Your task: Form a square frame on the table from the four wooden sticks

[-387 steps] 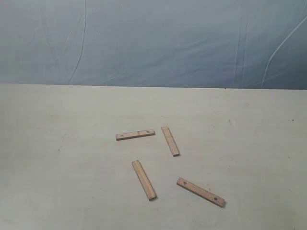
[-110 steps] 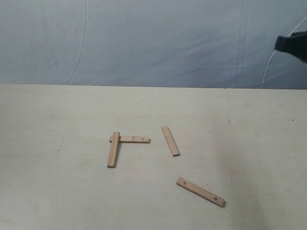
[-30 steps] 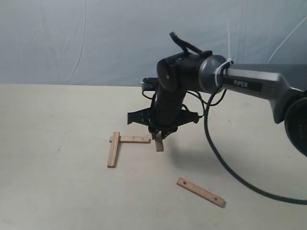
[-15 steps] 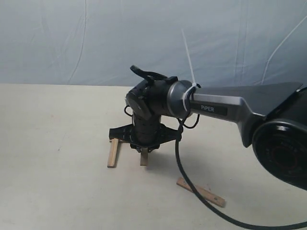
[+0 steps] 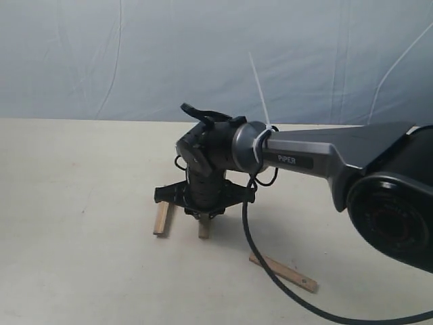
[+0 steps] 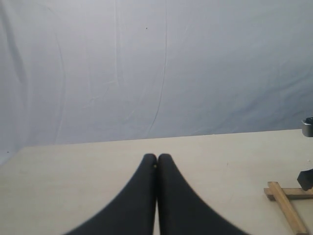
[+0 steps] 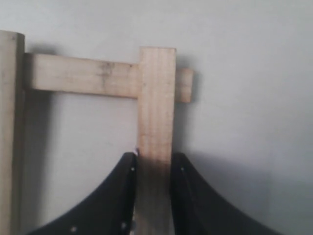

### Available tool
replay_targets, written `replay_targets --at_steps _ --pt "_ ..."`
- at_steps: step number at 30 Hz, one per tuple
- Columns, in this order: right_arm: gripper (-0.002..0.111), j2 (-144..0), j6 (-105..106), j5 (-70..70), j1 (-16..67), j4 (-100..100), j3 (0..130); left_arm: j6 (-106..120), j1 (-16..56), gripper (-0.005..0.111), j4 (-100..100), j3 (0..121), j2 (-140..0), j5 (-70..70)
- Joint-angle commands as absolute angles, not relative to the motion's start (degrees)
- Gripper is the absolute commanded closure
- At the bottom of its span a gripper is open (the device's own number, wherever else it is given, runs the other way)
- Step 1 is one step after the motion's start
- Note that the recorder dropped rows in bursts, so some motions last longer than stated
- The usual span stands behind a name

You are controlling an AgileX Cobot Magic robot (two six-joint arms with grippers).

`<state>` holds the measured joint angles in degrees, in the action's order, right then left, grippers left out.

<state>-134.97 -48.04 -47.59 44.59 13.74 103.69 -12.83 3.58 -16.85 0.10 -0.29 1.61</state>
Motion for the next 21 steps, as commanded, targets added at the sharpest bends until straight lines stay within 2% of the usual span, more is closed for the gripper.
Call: replay_targets --at_steps 1,5,9,21 --pt "0.109 -130.9 -47.4 -52.0 44.0 16.1 103.7 -12.9 3.5 0.107 -17.1 0.0 0.0 1.6" --pt "0.109 -127.6 -47.0 -60.6 42.8 20.1 102.9 -12.9 3.5 0.107 -17.1 0.0 0.0 1.6" --pt "0.109 -122.6 -48.2 -60.4 41.8 20.8 96.3 -12.9 3.5 0.107 -17.1 0.0 0.0 1.6" --pt "0.109 -105.5 -63.1 -40.0 37.7 21.1 64.4 -12.9 3.5 0.107 -17.1 0.0 0.0 1.6"
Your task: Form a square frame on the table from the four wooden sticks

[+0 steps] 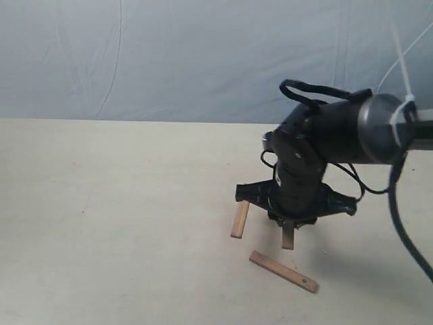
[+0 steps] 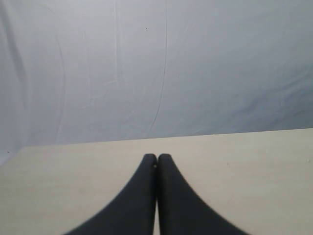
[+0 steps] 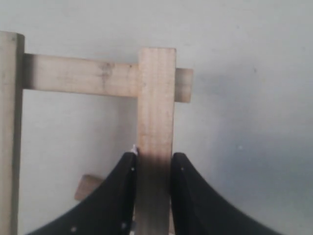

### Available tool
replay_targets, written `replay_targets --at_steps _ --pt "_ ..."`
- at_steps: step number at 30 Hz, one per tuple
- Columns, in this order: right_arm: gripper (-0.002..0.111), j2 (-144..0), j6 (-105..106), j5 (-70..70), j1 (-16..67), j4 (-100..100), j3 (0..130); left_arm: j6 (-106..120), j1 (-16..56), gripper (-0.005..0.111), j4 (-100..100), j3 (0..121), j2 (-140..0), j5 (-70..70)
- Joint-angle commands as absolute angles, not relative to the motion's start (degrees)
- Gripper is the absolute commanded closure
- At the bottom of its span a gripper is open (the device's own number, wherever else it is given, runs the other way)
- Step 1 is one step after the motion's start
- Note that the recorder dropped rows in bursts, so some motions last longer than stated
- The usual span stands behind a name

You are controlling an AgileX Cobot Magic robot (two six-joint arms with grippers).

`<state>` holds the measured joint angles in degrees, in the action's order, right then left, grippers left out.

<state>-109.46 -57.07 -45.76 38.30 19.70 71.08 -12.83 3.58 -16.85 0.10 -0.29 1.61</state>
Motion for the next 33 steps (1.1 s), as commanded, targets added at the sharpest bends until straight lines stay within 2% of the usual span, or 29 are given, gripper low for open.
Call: replay_targets --at_steps 1,10,19,22,24,27,33 --pt "0.109 -104.8 -65.5 -38.6 37.7 21.9 62.6 -12.9 3.5 0.107 -17.1 0.0 0.0 1.6" --pt "0.109 -103.2 -77.7 -31.9 36.3 26.6 51.2 -12.9 3.5 0.107 -17.1 0.0 0.0 1.6" --pt "0.109 -103.4 -79.6 -29.1 35.3 30.0 50.8 -12.9 3.5 0.107 -17.1 0.0 0.0 1.6" --pt "0.109 -103.9 -66.7 -28.4 35.3 26.3 57.3 -12.9 3.5 0.107 -17.1 0.0 0.0 1.6" --pt "0.109 -106.2 -57.6 -36.1 35.3 20.7 64.4 -12.9 3.5 0.107 -17.1 0.0 0.0 1.6" --pt "0.109 -110.5 -50.1 -43.9 35.5 17.0 72.7 -12.9 3.5 0.107 -17.1 0.0 0.0 1.6" --pt "0.109 -121.7 -41.7 -49.1 35.5 10.1 86.0 -12.9 3.5 0.107 -17.1 0.0 0.0 1.6"
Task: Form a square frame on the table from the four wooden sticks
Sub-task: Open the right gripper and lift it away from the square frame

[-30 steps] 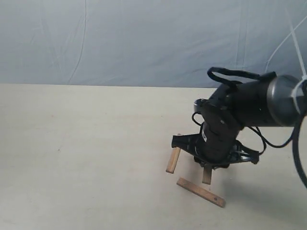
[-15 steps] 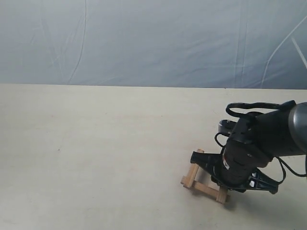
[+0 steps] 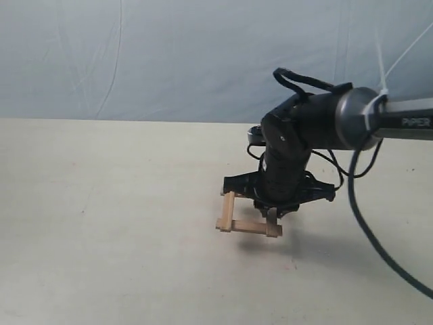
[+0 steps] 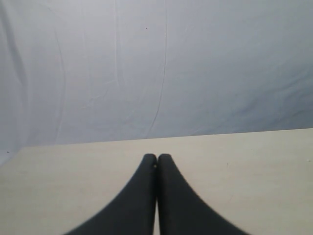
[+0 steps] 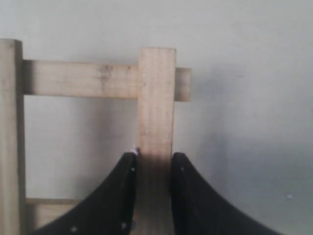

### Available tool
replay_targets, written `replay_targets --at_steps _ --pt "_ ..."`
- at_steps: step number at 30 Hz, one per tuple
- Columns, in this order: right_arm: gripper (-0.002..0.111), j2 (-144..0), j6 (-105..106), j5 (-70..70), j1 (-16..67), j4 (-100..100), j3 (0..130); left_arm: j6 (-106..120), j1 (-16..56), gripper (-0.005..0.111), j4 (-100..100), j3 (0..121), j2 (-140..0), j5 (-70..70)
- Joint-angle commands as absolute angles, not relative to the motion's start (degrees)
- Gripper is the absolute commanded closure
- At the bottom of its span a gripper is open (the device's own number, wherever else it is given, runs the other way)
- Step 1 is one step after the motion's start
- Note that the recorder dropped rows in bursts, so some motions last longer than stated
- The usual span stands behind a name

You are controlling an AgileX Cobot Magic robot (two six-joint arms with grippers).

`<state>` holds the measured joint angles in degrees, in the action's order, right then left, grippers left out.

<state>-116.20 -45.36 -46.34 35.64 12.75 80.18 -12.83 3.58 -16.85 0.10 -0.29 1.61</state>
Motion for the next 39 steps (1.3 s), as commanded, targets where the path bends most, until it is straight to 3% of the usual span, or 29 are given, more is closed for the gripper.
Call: replay_targets --at_steps 1,12,15,19,22,26,29,30,39 --pt "0.109 -122.8 -40.7 -49.1 35.5 9.5 86.8 -12.9 3.5 0.107 -17.1 0.0 0.0 1.6" --pt "0.109 -125.9 -39.5 -48.5 35.5 8.5 88.6 -12.9 3.5 0.107 -17.1 0.0 0.0 1.6" --pt "0.096 -125.9 -39.4 -49.0 35.5 8.5 88.6 -12.9 3.5 0.107 -17.1 0.0 0.0 1.6" --pt "0.062 -125.5 -39.1 -49.1 35.5 8.5 88.6 -12.8 3.5 0.107 -17.0 0.0 0.0 1.6" --pt "0.052 -123.7 -39.0 -49.0 35.5 8.6 88.6 -12.8 3.5 0.107 -17.0 0.0 0.0 1.6" --pt "0.068 -120.2 -37.5 -49.5 35.2 8.9 88.6 -12.8 3.5 0.107 -17.0 0.0 0.0 1.4" --pt "0.102 -117.6 -32.8 -51.0 34.1 7.8 88.6 -12.8 3.5 0.107 -17.0 0.0 0.0 1.4" --pt "0.108 -116.9 -31.4 -52.1 33.8 7.5 88.6 -12.8 3.5 0.107 -17.0 0.0 0.0 1.4" --pt "0.109 -110.2 -9.1 -54.4 26.7 -5.1 80.2 -12.8 3.5 0.107 -17.0 0.0 0.0 1.4"
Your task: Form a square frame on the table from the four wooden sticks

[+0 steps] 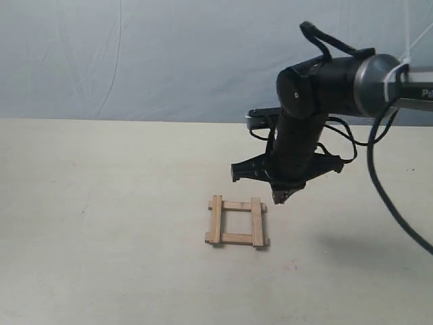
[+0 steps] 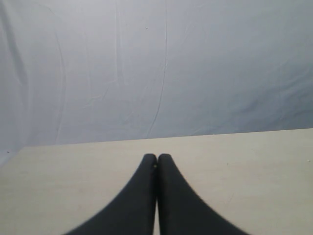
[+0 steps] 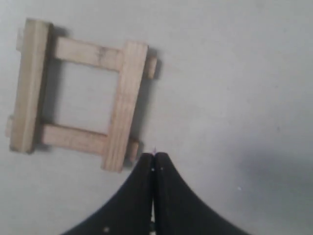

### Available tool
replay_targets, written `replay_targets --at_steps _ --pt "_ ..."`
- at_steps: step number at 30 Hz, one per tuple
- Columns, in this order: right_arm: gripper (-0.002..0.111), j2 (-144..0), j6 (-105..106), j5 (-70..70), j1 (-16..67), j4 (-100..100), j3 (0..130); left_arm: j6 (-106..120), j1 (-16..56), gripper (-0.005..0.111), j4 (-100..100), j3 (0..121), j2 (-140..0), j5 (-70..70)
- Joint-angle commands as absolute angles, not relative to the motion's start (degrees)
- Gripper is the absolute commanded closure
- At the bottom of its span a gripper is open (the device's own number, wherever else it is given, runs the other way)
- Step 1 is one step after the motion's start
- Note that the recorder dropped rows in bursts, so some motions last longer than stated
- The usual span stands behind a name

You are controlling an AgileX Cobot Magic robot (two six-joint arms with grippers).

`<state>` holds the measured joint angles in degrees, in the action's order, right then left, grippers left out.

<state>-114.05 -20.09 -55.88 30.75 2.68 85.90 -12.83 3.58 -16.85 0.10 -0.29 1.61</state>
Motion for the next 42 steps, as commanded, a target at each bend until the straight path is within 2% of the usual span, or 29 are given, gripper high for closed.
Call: replay_targets --at_steps 1,4,11,17,28,35,42 --pt "0.109 -108.7 -6.0 -53.4 24.8 -8.6 77.6 -12.8 3.5 0.107 -17.0 0.0 0.0 1.4" --pt "0.109 -103.6 1.7 -50.5 18.3 -14.7 69.9 -12.8 3.5 0.107 -17.0 0.0 0.0 1.4" --pt "0.109 -90.8 9.2 -44.4 2.4 -15.0 52.5 -12.8 3.5 0.107 -17.0 0.0 0.0 1.4" --pt "0.109 -77.6 10.9 -35.6 -6.7 -14.6 42.0 -12.8 3.5 0.107 -17.0 0.0 0.0 1.4" --pt "0.109 -51.9 10.9 -15.5 -6.5 -18.7 26.5 -12.8 3.5 0.107 -17.0 0.0 0.0 1.4" --pt "0.109 -35.2 10.7 1.7 -0.9 -21.6 11.7 -12.8 3.5 0.107 -17.0 0.0 0.0 1.4" --pt "0.109 -26.9 10.7 5.4 3.0 -20.9 6.0 -12.8 3.5 0.107 -17.0 0.0 0.0 1.4"
